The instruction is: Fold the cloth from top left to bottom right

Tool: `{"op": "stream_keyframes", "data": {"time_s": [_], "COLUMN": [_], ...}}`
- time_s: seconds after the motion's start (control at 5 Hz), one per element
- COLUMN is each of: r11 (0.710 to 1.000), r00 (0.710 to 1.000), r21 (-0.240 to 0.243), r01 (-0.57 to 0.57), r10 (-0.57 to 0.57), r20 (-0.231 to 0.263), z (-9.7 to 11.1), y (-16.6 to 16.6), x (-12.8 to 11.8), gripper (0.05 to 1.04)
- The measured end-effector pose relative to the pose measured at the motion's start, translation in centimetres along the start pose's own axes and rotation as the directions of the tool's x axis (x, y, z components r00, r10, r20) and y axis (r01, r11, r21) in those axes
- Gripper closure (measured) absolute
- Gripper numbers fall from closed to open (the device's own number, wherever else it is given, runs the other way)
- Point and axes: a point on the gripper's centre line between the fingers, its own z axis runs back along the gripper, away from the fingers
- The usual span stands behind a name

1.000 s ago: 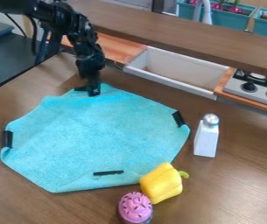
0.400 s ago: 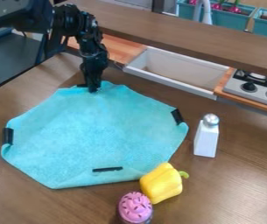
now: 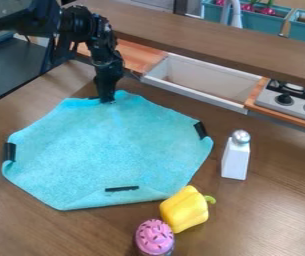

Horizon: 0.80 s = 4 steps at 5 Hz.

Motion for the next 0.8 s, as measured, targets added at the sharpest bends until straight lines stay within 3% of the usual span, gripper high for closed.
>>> {"op": "stream_keyframes", "data": {"time_s": [0.4,0.6,0.8], "r11": [1.0,0.997,0.984], "r00": [0.997,0.983,0.963], "r21": [-0.013,0.037,0.086], "r01": [0.001,0.073,0.159], "r10": [-0.001,-0.078,-0.174], "r20": [0.071,0.169,0.206], "z": [1.5,4.9,6.9], "y": [-1.4,-3.3,-6.8], "x": [-0.8,-0.4,0.0], "gripper": [1.028,1.028,1.029]}}
